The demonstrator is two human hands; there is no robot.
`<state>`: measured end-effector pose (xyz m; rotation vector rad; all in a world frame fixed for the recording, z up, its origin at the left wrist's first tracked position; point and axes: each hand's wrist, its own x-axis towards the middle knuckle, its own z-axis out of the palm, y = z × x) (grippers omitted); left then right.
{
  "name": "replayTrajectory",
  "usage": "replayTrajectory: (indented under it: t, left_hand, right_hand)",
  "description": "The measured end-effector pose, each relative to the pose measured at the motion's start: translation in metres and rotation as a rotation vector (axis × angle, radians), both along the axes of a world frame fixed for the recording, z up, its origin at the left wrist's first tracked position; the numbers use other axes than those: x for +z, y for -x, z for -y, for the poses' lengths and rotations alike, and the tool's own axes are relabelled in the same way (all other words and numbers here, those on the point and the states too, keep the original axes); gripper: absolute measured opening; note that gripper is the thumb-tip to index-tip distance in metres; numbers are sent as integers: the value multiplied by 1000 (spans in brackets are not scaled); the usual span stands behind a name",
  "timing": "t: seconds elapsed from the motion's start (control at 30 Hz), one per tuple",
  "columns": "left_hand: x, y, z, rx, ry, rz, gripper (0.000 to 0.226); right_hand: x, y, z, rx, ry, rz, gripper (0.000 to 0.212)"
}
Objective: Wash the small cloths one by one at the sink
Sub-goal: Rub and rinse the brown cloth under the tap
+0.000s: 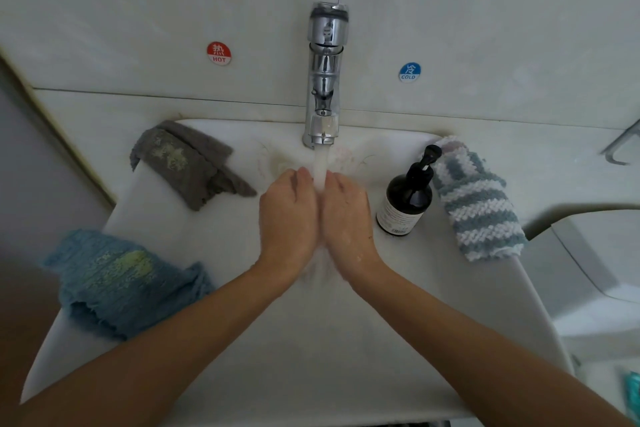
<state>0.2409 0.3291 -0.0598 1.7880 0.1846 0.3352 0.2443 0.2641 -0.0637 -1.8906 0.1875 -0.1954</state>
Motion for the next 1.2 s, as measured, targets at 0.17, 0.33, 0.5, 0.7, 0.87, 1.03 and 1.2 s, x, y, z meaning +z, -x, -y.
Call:
replayTrajectory:
  t: [0.17, 0.33, 0.5, 0.7, 0.87, 1.03, 1.2]
  left_hand:
    - [-5, -3, 0, -40, 82, -103, 26]
    - [-6, -8, -5, -172, -5, -277, 31]
    - [-2, -3, -3, -281, -92, -256, 41]
    - [9, 7, -6, -120, 103, -38, 25]
    - [12, 6, -7, -143, 234, -20, 10]
    - [19, 5, -8, -183, 366, -69, 31]
    - [14, 3, -6, -218, 159, -113, 14]
  right_hand:
    - [2, 7, -1, -35, -192, 51, 29]
    - [7, 7, 3, -25, -242, 202, 21]
    - [6, 7, 4, 13, -288, 215, 30]
    - [11, 8, 6, 153, -355, -63, 29]
    - [9, 8, 5, 167, -262, -141, 29]
    - [1, 2, 4, 97, -160, -56, 22]
    - [5, 2, 8, 77, -240, 95, 20]
